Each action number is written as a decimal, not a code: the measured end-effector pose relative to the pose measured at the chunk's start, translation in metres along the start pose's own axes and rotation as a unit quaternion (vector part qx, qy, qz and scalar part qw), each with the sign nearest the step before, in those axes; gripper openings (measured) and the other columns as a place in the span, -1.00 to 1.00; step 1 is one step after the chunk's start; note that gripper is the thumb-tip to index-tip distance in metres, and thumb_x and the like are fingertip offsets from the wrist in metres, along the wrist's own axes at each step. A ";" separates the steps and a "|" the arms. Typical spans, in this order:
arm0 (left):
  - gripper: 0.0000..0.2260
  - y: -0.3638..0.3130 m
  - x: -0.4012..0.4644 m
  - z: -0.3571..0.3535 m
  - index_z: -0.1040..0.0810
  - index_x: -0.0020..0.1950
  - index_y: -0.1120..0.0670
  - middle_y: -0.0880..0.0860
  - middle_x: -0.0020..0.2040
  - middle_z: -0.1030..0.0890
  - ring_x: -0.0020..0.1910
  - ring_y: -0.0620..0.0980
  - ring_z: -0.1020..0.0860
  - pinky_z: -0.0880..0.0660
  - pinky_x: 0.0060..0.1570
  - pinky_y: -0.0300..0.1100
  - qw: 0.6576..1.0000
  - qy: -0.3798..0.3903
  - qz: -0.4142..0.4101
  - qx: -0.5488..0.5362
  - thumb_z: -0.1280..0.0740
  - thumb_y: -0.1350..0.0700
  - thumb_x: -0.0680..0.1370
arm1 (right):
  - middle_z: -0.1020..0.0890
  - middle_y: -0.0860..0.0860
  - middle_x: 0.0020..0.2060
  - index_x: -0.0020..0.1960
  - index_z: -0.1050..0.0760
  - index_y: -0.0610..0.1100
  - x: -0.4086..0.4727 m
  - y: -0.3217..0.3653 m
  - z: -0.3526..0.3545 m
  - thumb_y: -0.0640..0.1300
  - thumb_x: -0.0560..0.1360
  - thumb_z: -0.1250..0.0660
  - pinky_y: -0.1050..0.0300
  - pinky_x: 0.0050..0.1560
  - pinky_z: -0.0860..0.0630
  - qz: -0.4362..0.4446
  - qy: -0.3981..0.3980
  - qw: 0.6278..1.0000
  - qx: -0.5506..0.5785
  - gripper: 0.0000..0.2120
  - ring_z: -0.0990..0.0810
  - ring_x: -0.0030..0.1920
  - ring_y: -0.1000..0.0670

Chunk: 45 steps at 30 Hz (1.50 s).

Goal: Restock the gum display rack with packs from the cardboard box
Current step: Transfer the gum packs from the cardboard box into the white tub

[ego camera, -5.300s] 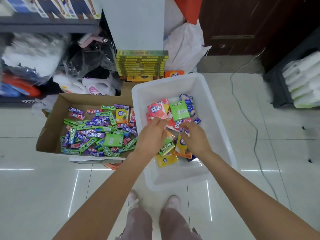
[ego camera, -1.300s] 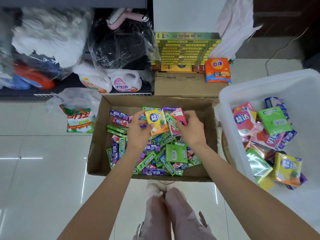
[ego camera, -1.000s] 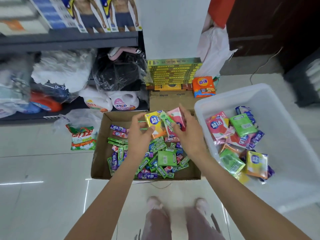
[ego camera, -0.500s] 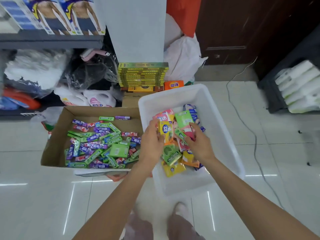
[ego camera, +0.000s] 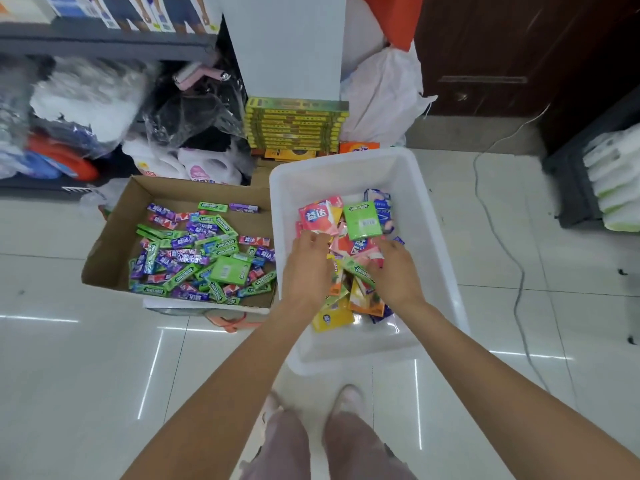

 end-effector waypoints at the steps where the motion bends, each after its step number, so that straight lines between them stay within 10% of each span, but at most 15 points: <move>1: -0.66 0.001 -0.001 0.006 -0.40 0.33 0.10 0.11 0.24 -0.40 0.21 0.07 -0.37 -0.44 0.11 -0.06 1.000 -0.013 -0.011 -0.017 -0.25 0.22 0.55 | -0.45 -0.11 0.29 0.34 -0.39 -0.15 -0.002 0.008 0.001 -0.19 0.55 -0.25 0.15 0.21 -0.32 0.011 -0.003 1.000 0.016 -0.64 -0.39 0.29 -0.10; 7: -0.75 0.049 -0.015 0.052 -0.50 0.22 0.09 0.08 0.17 -0.50 0.16 0.07 -0.43 -0.39 0.14 -0.05 0.993 -0.097 0.019 -0.065 -0.30 0.17 0.53 | -0.46 -0.07 0.27 0.33 -0.43 -0.15 -0.010 0.077 -0.015 -0.28 0.56 -0.19 0.42 0.03 -0.23 0.086 0.010 0.992 0.088 -0.66 -0.43 0.20 0.03; 12: -0.70 0.137 -0.014 0.092 -0.47 0.28 0.11 0.11 0.22 -0.49 0.22 0.09 -0.40 -0.38 0.18 -0.03 0.987 -0.106 0.104 -0.066 -0.31 0.16 0.54 | -0.50 -0.08 0.21 0.31 -0.45 -0.16 -0.005 0.147 -0.054 -0.28 0.56 -0.16 0.27 0.15 -0.35 0.129 0.030 0.986 0.101 -0.67 -0.48 0.18 0.00; 23: -0.53 0.312 0.017 0.102 -0.31 0.41 0.12 0.13 0.35 -0.40 0.33 0.13 -0.33 -0.34 0.26 0.02 0.991 0.069 0.110 0.032 -0.31 0.03 0.54 | -0.41 -0.13 0.35 0.41 -0.30 -0.17 0.029 0.189 -0.215 -0.21 0.54 -0.26 0.02 0.34 -0.32 0.029 0.153 0.987 -0.028 -0.55 -0.36 0.36 -0.13; 31: -0.36 0.349 0.039 0.050 -0.06 0.53 0.00 -0.02 0.56 0.01 0.52 0.05 -0.01 -0.12 0.45 0.10 0.975 0.200 0.024 0.092 -0.28 -0.09 0.54 | -0.22 -0.08 0.46 0.51 -0.13 -0.10 0.057 0.167 -0.266 -0.19 0.50 -0.35 0.00 0.40 -0.26 0.018 0.235 0.961 -0.147 -0.34 -0.20 0.44 -0.13; 37: -0.40 0.353 0.047 0.043 -0.22 0.48 -0.02 0.02 0.51 -0.10 0.44 0.09 -0.17 -0.22 0.37 0.06 0.983 0.146 -0.001 0.108 -0.35 -0.09 0.50 | -0.30 -0.08 0.36 0.42 -0.23 -0.15 0.066 0.169 -0.276 -0.10 0.40 -0.46 -0.01 0.33 -0.33 0.049 0.183 0.957 -0.220 -0.33 -0.26 0.36 -0.11; 45: -0.49 0.357 0.070 0.048 -0.33 0.41 0.03 0.01 0.40 -0.31 0.38 0.03 -0.26 -0.22 0.34 -0.05 0.998 0.047 0.000 0.032 -0.37 -0.01 0.50 | -0.38 -0.07 0.27 0.41 -0.25 -0.15 0.076 0.179 -0.269 -0.08 0.39 -0.48 0.11 0.30 -0.31 0.004 0.086 0.996 -0.006 -0.31 -0.33 0.31 -0.05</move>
Point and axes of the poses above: each hand's wrist, its own x-axis towards the middle knuckle, its own z-axis out of the back of the hand, y = z × x, the point moved 3 cm from there along x, towards the middle knuckle
